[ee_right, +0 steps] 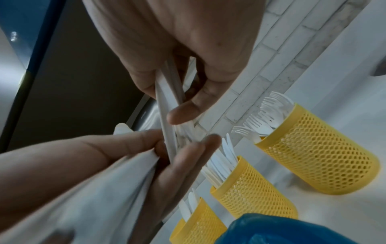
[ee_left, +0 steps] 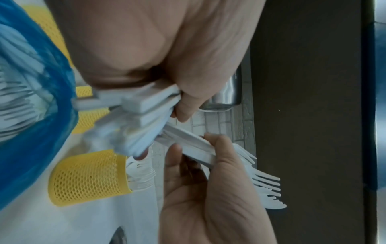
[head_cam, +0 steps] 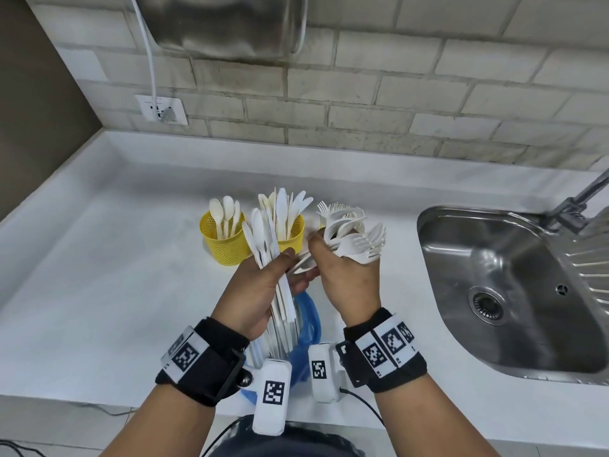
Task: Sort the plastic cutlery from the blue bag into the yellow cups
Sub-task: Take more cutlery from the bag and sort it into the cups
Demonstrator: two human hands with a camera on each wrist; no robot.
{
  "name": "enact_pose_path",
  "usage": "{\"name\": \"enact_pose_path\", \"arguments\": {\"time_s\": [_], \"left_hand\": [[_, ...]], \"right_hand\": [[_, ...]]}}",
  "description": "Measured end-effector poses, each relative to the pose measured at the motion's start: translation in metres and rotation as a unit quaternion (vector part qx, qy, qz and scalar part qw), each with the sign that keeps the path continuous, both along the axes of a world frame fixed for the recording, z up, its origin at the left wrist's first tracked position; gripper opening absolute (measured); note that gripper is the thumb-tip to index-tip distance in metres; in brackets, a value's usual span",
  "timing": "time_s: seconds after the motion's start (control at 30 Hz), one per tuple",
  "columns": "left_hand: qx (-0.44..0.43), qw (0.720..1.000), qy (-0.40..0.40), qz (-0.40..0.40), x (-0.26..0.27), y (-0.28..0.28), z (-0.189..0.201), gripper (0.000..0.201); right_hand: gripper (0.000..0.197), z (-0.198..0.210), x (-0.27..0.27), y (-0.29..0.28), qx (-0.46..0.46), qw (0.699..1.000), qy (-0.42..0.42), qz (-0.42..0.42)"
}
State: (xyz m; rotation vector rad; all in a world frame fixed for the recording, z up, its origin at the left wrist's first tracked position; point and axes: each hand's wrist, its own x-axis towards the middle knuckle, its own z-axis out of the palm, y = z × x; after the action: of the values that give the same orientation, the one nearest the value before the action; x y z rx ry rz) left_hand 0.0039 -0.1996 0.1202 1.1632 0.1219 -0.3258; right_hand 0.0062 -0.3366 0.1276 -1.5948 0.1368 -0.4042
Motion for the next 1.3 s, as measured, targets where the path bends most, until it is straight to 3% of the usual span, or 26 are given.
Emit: {"name": "enact_pose_path", "arguments": {"time_s": [0.27,0.4,0.5,0.73,1.0,1.1,1.2,1.3], "left_hand": [[0.051,0.998,0.008,0.024,0.002,0.002,0.003,0.025],[0.05,0.998,0.004,0.032,0.002,0.002,0.004,0.026],[0.058,0.998,-0.006,0.038,0.003,0.0,0.005,0.025],[0.086,0.995,-0.015,0.046,0.003,-0.004,0.005,0.022],[0.101,0.994,-0.013,0.042,0.003,-0.003,0.005,0.019],[0.107,0.993,-0.015,0.041,0.004,-0.004,0.007,0.02],[0.11,0.993,-0.015,0.039,0.003,-0.006,0.008,0.019],[0.112,0.993,-0.013,0.036,0.003,-0.007,0.009,0.02]], "right_hand": [[0.016,0.014,0.026,-0.049,0.05,0.992,0.021,-0.115],[0.013,0.005,0.05,-0.064,0.023,0.986,0.009,-0.163],[0.009,-0.009,0.062,-0.064,0.004,0.988,-0.02,-0.152],[0.025,-0.043,0.069,-0.056,-0.194,0.978,-0.04,-0.067],[0.024,-0.064,0.08,-0.053,-0.328,0.942,0.052,-0.051],[0.027,-0.061,0.082,-0.052,-0.391,0.914,0.091,-0.063],[0.03,-0.058,0.08,-0.049,-0.395,0.911,0.087,-0.076],[0.04,-0.056,0.078,-0.051,-0.35,0.93,0.083,-0.077]]}}
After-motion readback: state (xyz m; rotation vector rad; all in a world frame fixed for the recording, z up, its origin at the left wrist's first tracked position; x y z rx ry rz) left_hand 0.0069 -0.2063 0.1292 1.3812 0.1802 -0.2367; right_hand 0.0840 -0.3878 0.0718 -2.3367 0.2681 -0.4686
